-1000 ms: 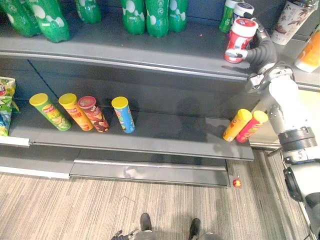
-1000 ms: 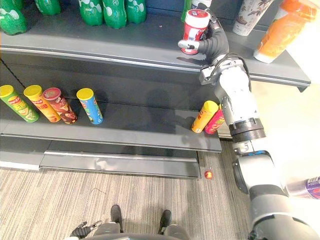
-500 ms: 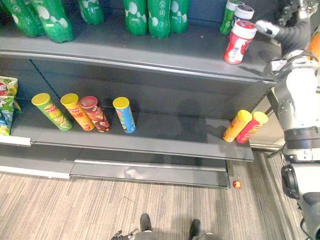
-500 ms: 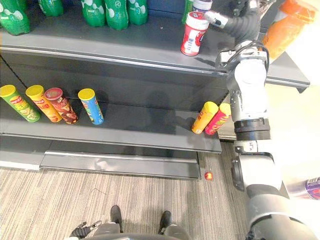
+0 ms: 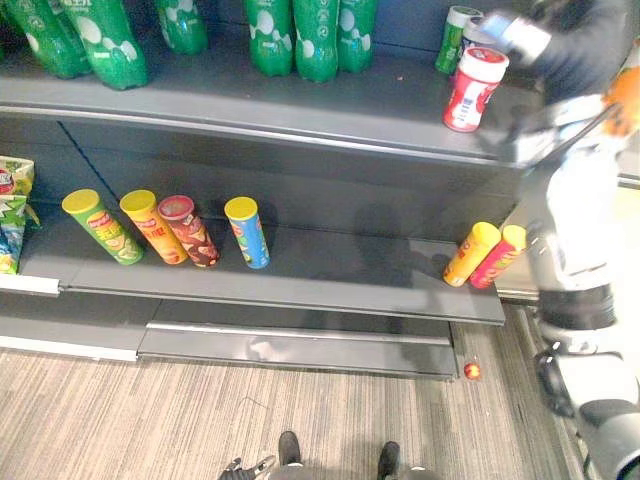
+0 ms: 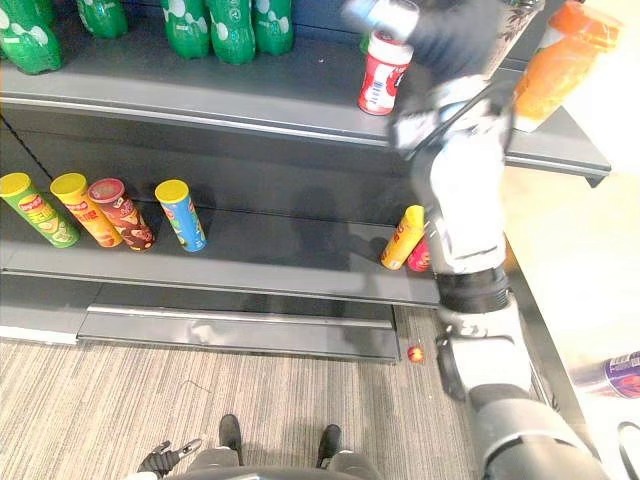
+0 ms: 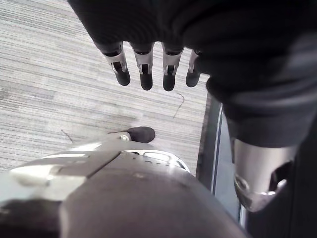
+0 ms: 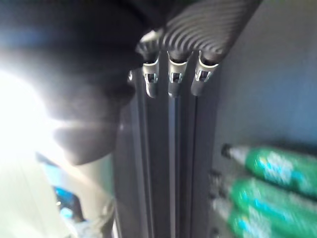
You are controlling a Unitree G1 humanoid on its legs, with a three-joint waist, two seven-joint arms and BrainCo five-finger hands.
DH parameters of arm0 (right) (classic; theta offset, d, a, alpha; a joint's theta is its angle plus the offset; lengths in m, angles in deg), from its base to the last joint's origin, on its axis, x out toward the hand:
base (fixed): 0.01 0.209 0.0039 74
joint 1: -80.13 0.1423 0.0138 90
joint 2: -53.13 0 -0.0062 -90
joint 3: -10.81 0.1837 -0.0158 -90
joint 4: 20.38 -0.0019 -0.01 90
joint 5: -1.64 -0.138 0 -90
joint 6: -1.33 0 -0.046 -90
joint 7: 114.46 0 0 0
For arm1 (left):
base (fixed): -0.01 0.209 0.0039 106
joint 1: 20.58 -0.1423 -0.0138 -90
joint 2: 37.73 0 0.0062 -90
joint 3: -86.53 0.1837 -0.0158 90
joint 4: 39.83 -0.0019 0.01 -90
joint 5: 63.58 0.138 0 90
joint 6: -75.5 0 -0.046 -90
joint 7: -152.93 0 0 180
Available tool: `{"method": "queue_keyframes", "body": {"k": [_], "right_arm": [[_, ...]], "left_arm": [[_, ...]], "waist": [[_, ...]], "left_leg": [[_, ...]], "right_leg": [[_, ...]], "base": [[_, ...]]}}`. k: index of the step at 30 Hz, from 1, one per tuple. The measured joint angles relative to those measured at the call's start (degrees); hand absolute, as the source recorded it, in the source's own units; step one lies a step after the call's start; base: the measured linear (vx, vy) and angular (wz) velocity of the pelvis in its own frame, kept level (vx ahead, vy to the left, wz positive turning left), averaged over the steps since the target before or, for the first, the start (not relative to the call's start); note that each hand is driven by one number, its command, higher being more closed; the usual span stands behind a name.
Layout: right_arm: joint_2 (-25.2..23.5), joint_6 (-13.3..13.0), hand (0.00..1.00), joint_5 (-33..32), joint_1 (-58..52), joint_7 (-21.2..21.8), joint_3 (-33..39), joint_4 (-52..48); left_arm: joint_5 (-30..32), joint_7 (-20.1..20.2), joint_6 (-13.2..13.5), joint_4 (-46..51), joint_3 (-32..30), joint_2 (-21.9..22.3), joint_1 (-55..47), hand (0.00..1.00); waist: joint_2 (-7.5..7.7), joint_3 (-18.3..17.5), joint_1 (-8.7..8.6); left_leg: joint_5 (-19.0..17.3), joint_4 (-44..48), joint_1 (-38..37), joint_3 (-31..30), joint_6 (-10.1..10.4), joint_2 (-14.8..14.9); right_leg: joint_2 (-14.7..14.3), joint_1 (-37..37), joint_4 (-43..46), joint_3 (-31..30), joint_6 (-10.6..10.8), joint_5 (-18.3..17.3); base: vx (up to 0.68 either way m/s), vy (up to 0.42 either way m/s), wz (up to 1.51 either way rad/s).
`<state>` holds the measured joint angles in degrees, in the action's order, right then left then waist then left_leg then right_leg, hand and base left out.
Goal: Put the gum and the chips on the shelf.
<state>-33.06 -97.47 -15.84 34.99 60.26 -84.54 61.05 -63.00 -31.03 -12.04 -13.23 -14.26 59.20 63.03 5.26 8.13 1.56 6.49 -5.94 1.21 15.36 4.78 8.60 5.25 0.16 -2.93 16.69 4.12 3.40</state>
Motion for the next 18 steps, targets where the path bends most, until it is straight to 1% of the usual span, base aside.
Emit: {"method": "queue_keyframes", "body": {"k": [2,3,5,11,15,18], "right_arm": [[-3.7,-0.1,0.0,-0.2,-5.4,1.8,-4.3,-2.7],[-4.8,-0.2,0.0,-0.4,-6.8,2.5,-5.5,-3.2],[-7.6,-0.3,0.0,-1.5,-12.0,4.7,-10.7,-4.5],[-8.6,-0.3,0.0,-5.4,-24.7,10.2,-19.9,-4.7],[-8.5,0.3,0.0,-6.3,-31.8,13.4,-22.5,-3.5],[-8.5,0.8,0.0,-6.3,-37.7,15.3,-24.1,0.1]], "left_arm": [[0.2,-0.2,0.0,0.0,0.3,0.0,-0.1,0.0],[0.2,-0.2,0.0,-0.1,0.3,0.0,-0.1,0.0],[0.2,-0.4,0.0,-0.1,0.3,-0.1,-0.2,0.0],[0.2,-0.8,0.0,-0.4,0.2,-0.3,-0.4,0.0],[0.3,-0.8,0.1,-0.5,0.2,-0.3,-0.4,0.0],[0.6,-0.9,0.1,-1.2,0.1,-0.2,-0.5,0.0]], "waist": [[0.44,-0.3,0.1],[0.54,-0.4,0.1],[0.85,-0.6,0.16],[1.27,-0.9,0.05],[1.26,-1.0,-0.02],[1.01,-1.9,-0.14]], "left_leg": [[-0.1,0.0,0.0,0.2,0.1,0.0],[-0.1,0.0,-0.1,0.3,0.1,0.0],[-0.2,0.0,-0.4,1.1,0.1,0.0],[-0.5,0.0,-0.4,1.8,-0.1,0.0],[-0.4,0.0,-0.5,2.4,-0.1,0.0],[-0.6,0.0,-0.4,3.0,0.0,-0.1]], "right_leg": [[0.0,0.0,0.0,-0.1,0.0,0.0],[0.0,0.0,0.0,-0.2,0.0,0.0],[0.0,-0.1,0.0,-0.9,0.0,-0.1],[0.1,-1.0,0.8,-1.9,0.3,-0.3],[0.1,-1.3,1.0,-2.5,0.2,-0.3],[0.2,-1.7,1.1,-3.2,0.2,-0.4]], "base": [[0.0,0.0,0.0],[0.0,0.0,-0.06],[0.0,0.001,-0.13],[0.01,0.001,-0.08],[0.03,0.0,-0.08],[0.03,0.0,-0.1]]}}
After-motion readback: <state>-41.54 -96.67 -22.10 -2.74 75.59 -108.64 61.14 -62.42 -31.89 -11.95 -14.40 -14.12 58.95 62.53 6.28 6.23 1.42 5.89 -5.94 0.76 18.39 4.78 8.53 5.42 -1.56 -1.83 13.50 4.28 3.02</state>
